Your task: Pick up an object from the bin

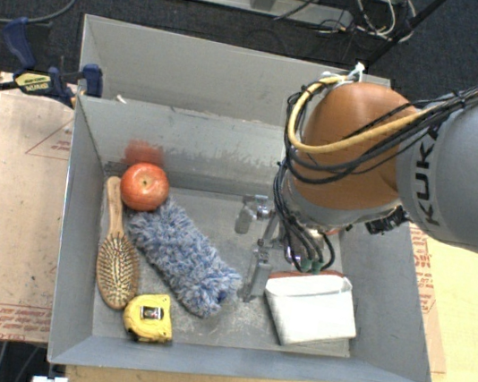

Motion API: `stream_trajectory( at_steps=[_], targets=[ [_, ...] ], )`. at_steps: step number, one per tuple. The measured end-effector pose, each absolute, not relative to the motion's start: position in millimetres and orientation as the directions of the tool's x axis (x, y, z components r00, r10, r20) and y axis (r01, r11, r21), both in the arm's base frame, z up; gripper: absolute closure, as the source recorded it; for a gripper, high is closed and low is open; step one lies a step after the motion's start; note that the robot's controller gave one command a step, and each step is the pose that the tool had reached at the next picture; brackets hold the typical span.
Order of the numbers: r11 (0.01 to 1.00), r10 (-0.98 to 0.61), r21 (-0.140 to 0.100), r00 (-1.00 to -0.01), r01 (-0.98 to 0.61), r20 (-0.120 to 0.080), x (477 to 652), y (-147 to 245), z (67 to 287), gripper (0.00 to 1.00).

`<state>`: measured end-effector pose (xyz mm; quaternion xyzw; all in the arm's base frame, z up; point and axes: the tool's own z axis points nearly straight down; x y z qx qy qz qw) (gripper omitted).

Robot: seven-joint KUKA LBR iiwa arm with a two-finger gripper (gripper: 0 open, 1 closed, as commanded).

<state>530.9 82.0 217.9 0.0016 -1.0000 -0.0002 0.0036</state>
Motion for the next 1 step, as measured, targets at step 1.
stream_trajectory(
  at_steps=[1],
  targets=[
    [1.000, -0.001, 0.001, -1.000, -0.001, -0.001, 532.3, 81.6, 222.4, 0.00]
  ],
)
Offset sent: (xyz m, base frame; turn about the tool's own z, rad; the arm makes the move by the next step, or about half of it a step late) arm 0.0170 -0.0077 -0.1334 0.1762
